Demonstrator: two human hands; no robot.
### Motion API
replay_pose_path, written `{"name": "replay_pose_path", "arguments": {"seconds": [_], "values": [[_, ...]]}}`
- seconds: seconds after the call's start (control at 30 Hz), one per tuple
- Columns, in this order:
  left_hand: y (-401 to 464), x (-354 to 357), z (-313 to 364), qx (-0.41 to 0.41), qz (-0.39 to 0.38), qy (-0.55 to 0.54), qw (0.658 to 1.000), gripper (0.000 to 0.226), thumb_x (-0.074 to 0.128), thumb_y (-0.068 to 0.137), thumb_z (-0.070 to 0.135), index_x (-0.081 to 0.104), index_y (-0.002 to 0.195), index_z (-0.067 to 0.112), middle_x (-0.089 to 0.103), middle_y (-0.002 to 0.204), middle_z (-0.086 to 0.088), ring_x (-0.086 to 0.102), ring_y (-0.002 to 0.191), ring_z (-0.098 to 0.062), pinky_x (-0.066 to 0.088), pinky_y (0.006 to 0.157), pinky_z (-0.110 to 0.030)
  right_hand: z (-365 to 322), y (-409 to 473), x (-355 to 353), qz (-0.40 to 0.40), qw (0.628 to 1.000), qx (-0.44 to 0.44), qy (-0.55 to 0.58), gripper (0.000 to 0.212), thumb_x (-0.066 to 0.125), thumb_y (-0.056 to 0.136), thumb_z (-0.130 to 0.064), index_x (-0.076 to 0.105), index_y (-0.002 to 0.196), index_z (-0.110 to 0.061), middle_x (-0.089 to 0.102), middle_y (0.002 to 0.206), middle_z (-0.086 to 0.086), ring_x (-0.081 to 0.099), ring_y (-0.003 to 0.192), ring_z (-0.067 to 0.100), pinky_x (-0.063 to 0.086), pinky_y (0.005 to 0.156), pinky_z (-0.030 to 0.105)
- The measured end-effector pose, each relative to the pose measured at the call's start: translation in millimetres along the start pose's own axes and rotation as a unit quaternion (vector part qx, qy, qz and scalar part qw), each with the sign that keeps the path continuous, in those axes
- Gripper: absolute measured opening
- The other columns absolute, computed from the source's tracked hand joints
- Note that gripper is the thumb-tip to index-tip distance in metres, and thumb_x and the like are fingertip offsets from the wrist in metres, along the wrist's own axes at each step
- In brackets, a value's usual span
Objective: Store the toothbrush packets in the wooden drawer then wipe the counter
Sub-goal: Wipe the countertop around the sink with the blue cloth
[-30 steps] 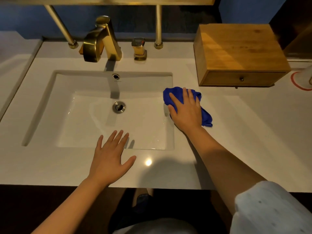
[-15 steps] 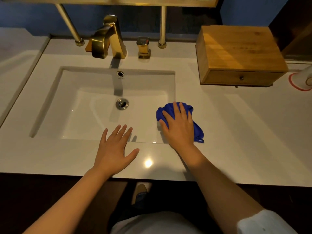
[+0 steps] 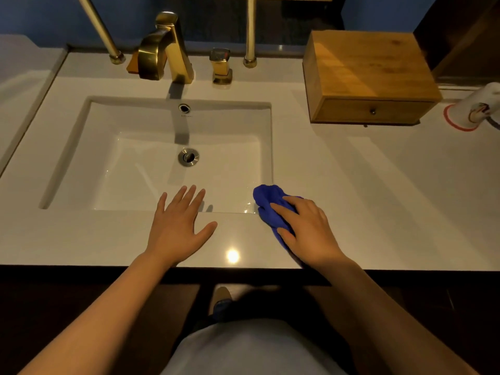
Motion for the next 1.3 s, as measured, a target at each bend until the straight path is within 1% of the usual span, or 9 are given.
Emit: {"name": "replay_pose_path", "arguments": {"seconds": [0.1,0.2,0.27,0.4,0.57,0.7,0.83,1.07,1.3], "values": [[-0.2,0.1,0.6,-0.001,0.000,-0.003,1.000,0.078,0.018,0.082,0.071,0.015,0.147,0.029,0.017,0.157,0.001,0.009,0.146,-0.015,-0.001,0.117,-0.044,8.7,-13.7,-6.0,-0.002,1.000,-0.004,-0.005,0.041,0.058,0.085,-0.030,0.053,0.126,-0.027,0.052,0.127,0.001,0.046,0.113,0.023,0.023,0.096,0.027],[-1.0,-0.2,1.4,-0.004,0.003,-0.006,1.000,0.078,0.017,0.082,0.071,0.011,0.148,0.029,0.012,0.158,0.001,0.006,0.146,-0.015,-0.003,0.116,-0.044,9.7,-22.4,-0.6,0.017,0.999,-0.006,0.040,0.033,0.064,0.082,-0.024,0.061,0.114,-0.019,0.057,0.114,0.005,0.050,0.103,0.024,0.032,0.090,0.027],[-1.9,0.2,1.2,-0.008,0.005,-0.008,1.000,0.079,0.017,0.082,0.071,0.009,0.148,0.029,0.010,0.158,0.001,0.003,0.146,-0.014,-0.003,0.116,-0.043,4.8,-13.4,5.5,0.035,0.998,0.007,0.057,0.027,0.065,0.081,-0.021,0.060,0.107,-0.016,0.054,0.106,0.005,0.048,0.098,0.021,0.040,0.081,0.027],[-2.0,0.3,1.5,-0.015,-0.001,-0.003,1.000,0.080,0.016,0.082,0.071,0.004,0.148,0.029,0.005,0.159,0.002,-0.001,0.145,-0.013,-0.004,0.115,-0.041,-9.6,31.0,11.1,0.098,0.994,0.015,0.044,0.020,0.061,0.083,-0.014,0.054,0.100,-0.007,0.050,0.095,0.010,0.046,0.086,0.024,0.043,0.068,0.032],[-4.7,-4.8,18.8,-0.037,0.006,-0.062,0.997,0.078,0.023,0.084,0.064,-0.003,0.148,0.029,-0.006,0.159,0.002,-0.007,0.145,-0.014,-0.002,0.116,-0.040,-13.0,67.2,-5.6,0.134,0.990,-0.009,0.035,0.020,0.056,0.084,-0.008,0.052,0.103,-0.005,0.051,0.101,0.015,0.047,0.090,0.027,0.043,0.070,0.034],[-4.5,-5.8,74.1,-0.020,0.040,-0.113,0.993,0.076,0.030,0.083,0.060,-0.007,0.146,0.037,-0.010,0.157,0.006,-0.011,0.144,-0.010,-0.003,0.116,-0.041,-2.5,63.6,-38.2,0.177,0.983,-0.016,0.051,0.022,0.059,0.083,-0.011,0.053,0.105,-0.009,0.052,0.104,0.014,0.048,0.092,0.027,0.046,0.073,0.037],[5.0,4.6,139.5,0.022,0.036,-0.116,0.992,0.073,0.030,0.086,0.057,-0.006,0.146,0.037,-0.015,0.155,0.008,-0.016,0.143,-0.009,-0.007,0.115,-0.042,23.5,42.4,-65.4,0.186,0.982,-0.011,0.040,0.026,0.061,0.082,-0.013,0.055,0.108,-0.013,0.053,0.109,0.012,0.049,0.097,0.026,0.044,0.076,0.034],[35.2,21.9,222.6,0.053,0.001,-0.064,0.997,0.069,0.024,0.085,0.059,0.009,0.147,0.031,0.001,0.160,-0.002,-0.006,0.146,-0.018,-0.007,0.114,-0.049,94.5,-8.9,-92.5,0.185,0.980,0.060,0.032,0.030,0.063,0.082,-0.018,0.055,0.111,-0.018,0.053,0.115,0.008,0.049,0.103,0.023,0.044,0.082,0.032],[36.2,25.3,237.9,0.024,0.017,-0.055,0.998,0.068,0.028,0.083,0.056,0.021,0.144,0.028,0.012,0.158,-0.003,0.004,0.147,-0.020,-0.001,0.115,-0.054,150.4,-59.9,-97.1,0.176,0.980,0.088,0.032,0.031,0.064,0.078,-0.017,0.057,0.108,-0.018,0.054,0.111,0.006,0.050,0.101,0.022,0.042,0.084,0.033]]}}
Point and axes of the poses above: each hand's wrist, its own y-axis towards the middle knuckle, its own x-axis out of the palm, z = x × y, the point moved 2 cm from there along y, towards the middle knuckle
